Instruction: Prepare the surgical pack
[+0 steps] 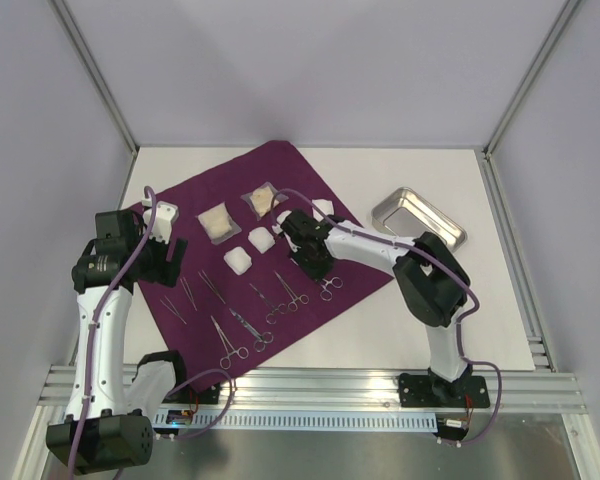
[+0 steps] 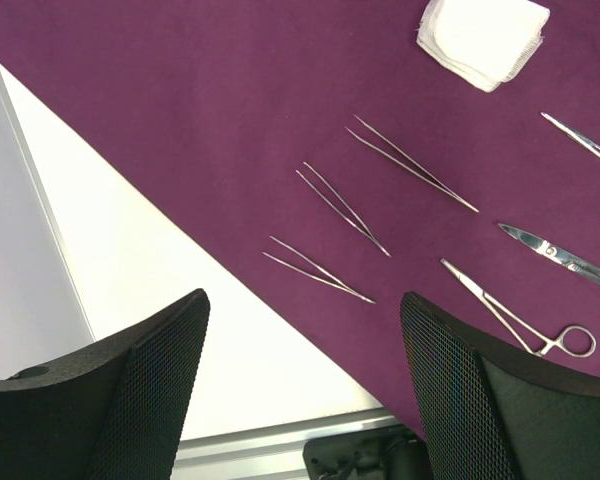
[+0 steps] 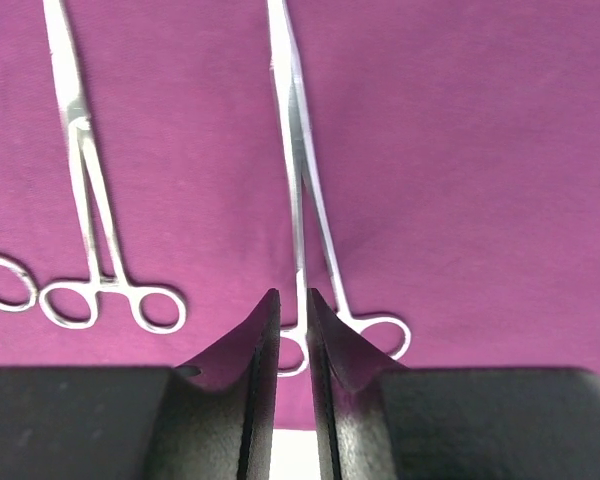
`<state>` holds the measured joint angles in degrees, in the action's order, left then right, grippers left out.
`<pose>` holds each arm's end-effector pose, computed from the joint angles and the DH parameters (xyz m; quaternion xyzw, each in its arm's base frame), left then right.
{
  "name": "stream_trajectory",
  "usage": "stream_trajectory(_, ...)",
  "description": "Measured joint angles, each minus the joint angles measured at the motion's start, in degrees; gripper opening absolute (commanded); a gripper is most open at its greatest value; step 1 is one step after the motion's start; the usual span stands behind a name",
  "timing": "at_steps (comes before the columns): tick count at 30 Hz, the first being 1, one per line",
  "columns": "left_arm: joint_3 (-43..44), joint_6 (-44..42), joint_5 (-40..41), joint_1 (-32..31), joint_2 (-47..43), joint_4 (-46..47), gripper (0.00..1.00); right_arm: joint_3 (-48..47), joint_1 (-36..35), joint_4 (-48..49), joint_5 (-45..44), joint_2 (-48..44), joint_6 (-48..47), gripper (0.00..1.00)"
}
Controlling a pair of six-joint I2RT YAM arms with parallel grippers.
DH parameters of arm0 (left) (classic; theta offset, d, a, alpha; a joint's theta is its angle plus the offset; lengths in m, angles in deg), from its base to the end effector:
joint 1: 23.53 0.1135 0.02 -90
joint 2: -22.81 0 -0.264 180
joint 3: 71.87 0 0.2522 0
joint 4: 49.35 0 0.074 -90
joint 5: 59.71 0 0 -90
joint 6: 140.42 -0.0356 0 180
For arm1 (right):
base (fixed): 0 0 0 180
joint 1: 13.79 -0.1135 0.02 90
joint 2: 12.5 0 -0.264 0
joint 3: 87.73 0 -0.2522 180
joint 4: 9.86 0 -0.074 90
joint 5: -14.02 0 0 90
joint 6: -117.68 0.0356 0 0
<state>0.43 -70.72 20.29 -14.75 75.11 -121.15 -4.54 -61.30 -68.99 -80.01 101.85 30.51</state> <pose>0.1620 0.0188 0.3229 0.1229 0.9337 0.0021 0.3362 0.2684 0.2893 0.1714 -0.3735 0.9197 0.0177 0.1198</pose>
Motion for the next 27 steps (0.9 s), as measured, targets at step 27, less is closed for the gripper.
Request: stream_trajectory(27,0.0,-0.2,0.1,0.0,0.4,0.1,0.86,-0.2,1.4,-1.6,3.3,2.1,-1.4,0.17)
